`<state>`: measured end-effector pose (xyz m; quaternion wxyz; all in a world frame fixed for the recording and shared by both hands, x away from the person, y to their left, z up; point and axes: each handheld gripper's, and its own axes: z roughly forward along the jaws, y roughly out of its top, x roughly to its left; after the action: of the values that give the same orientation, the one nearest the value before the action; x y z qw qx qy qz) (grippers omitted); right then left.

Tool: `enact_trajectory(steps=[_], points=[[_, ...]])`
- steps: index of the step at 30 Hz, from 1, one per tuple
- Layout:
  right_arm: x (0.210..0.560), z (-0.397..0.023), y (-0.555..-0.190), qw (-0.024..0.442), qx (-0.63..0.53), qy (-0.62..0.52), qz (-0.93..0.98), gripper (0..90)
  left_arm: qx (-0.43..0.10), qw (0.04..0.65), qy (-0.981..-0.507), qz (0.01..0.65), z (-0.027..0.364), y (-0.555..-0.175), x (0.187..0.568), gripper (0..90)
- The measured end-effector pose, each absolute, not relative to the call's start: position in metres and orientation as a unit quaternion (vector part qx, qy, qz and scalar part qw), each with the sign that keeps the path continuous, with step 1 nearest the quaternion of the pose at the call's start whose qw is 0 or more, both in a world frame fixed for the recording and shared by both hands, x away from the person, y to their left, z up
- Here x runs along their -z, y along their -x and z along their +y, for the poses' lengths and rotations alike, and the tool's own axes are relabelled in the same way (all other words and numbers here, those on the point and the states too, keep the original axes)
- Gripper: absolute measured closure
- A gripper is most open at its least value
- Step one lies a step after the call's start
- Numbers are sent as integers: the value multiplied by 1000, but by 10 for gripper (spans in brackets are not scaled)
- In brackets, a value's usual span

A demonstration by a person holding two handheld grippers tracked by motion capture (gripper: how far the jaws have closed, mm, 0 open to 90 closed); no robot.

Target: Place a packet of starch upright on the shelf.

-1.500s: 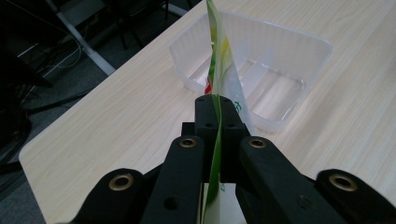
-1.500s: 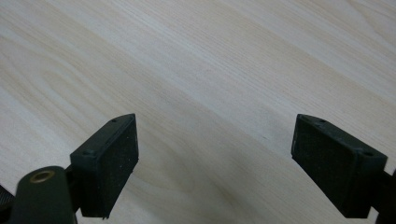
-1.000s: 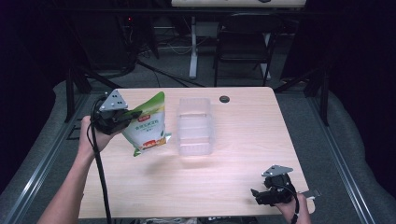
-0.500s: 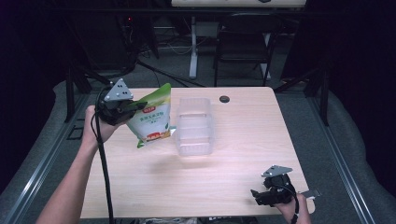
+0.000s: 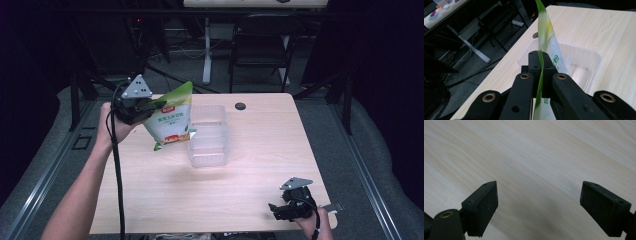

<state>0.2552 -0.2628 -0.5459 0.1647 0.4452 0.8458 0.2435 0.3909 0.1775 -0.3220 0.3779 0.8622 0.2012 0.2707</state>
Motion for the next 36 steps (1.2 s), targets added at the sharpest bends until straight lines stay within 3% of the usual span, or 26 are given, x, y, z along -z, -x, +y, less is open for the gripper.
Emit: enact_trajectory(steps=[36], points=[[544,-266,-256,166,-228,-442,852,141,-216,364,-899,113,113,-425,370,900]])
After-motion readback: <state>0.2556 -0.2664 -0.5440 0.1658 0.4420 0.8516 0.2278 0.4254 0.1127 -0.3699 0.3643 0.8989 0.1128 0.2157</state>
